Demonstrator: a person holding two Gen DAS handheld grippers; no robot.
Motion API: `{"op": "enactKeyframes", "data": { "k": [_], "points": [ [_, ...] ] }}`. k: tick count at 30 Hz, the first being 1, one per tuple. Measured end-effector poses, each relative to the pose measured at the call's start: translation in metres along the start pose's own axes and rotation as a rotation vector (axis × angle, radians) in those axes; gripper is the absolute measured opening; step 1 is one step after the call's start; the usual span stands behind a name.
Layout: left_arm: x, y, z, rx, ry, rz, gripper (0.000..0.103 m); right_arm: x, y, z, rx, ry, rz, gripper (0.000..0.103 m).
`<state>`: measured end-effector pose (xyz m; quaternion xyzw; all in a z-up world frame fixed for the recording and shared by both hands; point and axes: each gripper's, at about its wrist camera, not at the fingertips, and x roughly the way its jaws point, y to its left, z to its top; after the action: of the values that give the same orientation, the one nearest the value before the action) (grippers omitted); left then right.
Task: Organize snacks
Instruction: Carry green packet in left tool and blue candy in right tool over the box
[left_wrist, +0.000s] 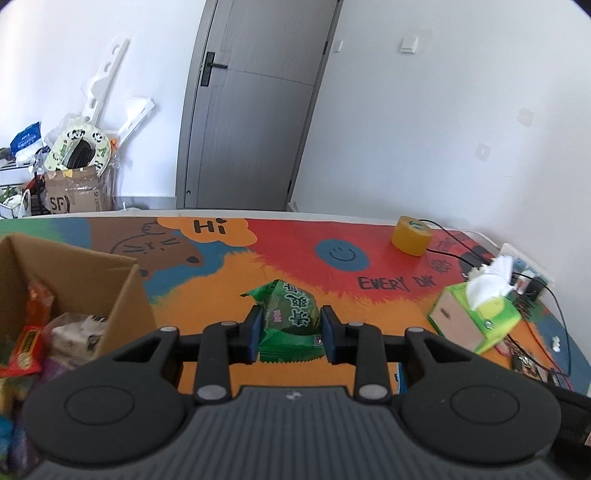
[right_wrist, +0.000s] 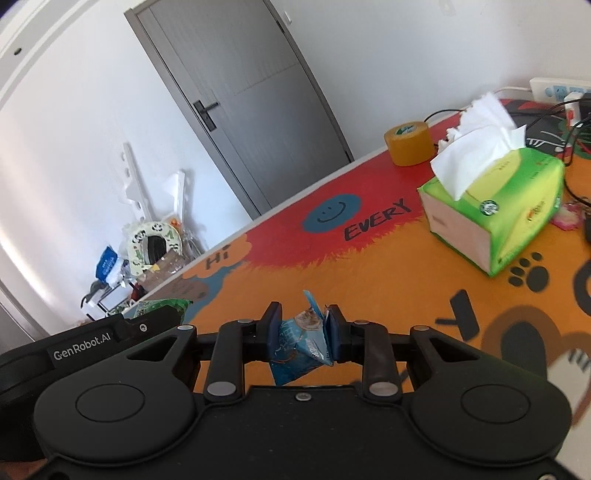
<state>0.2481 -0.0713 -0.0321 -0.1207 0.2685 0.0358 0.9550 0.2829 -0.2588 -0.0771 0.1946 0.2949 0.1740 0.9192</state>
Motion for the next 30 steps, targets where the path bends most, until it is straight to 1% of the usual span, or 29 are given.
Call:
{"op": "enactKeyframes", "data": {
  "k": [3, 16, 24, 30],
  "points": [
    [-0.017, 0.003, -0.004, 0.005, -0.015, -0.013, 0.032, -0.013, 0.007, -0.006, -0.004, -0.019, 0.003, 0.028],
    [-0.080, 0.027, -0.012, -0.007, -0.071, -0.018, 0.032, -0.058, 0.036, -0.026, -0.062, -0.062, 0.025, 0.028],
    [-0.110, 0.054, -0.014, -0.025, -0.096, -0.008, 0.032, -0.072, 0.059, -0.033, -0.105, -0.077, 0.051, 0.028],
    [-0.126, 0.077, -0.014, -0.042, -0.110, 0.004, 0.032, -0.077, 0.081, -0.039, -0.138, -0.085, 0.087, 0.028]
  ]
}}
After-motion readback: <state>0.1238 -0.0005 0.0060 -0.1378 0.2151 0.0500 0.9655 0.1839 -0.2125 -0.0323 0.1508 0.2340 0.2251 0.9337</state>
